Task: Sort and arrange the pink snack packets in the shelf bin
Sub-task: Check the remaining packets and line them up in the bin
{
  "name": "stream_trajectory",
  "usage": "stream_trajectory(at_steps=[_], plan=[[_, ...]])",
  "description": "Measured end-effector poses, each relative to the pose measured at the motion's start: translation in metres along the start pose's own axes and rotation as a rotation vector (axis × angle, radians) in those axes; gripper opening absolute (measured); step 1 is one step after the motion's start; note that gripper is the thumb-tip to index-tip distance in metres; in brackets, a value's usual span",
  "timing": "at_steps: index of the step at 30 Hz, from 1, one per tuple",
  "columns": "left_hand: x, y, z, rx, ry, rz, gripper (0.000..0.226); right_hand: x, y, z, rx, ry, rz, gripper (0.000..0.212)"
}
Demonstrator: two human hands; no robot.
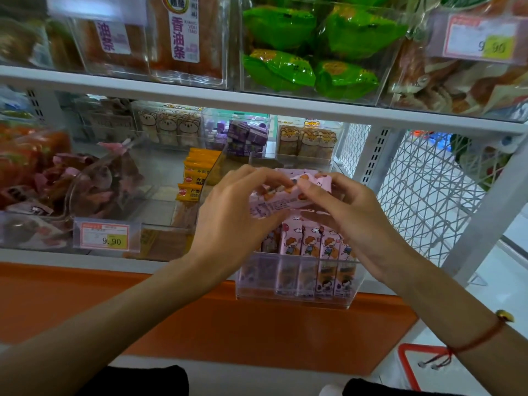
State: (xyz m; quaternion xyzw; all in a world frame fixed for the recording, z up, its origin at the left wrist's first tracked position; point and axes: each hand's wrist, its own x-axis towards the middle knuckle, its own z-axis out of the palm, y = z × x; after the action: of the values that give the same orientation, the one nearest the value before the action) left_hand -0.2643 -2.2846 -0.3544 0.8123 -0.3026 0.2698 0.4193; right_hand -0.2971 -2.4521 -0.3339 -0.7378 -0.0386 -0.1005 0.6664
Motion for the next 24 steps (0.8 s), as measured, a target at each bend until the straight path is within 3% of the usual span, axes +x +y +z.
stream_trajectory(at_steps=[3,7,11,14,17,24], plan=[[0.0,0.004,0.0,-0.03,-0.076,-0.009,0.045,0.001,0.001,-0.004,-0.026,0.023,-0.024,0.035],[0.002,0.005,0.0,-0.116,-0.2,-0.172,0.051,0.004,0.001,-0.011,0.017,0.0,-0.04,0.018],[0.006,0.004,-0.001,-0.299,-0.348,-0.21,0.033,0.005,0.003,-0.01,0.052,-0.001,-0.09,0.049],[0.006,0.0,0.001,-0.498,-0.241,-0.298,0.02,0.003,0.005,-0.007,0.056,-0.061,-0.116,0.06],[0.008,-0.005,0.003,-0.664,-0.058,-0.432,0.027,0.002,0.01,0.001,-0.068,-0.11,-0.09,0.07],[0.01,-0.009,0.0,-0.702,-0.061,-0.395,0.065,0.007,0.018,0.002,-0.26,0.009,-0.23,0.03]])
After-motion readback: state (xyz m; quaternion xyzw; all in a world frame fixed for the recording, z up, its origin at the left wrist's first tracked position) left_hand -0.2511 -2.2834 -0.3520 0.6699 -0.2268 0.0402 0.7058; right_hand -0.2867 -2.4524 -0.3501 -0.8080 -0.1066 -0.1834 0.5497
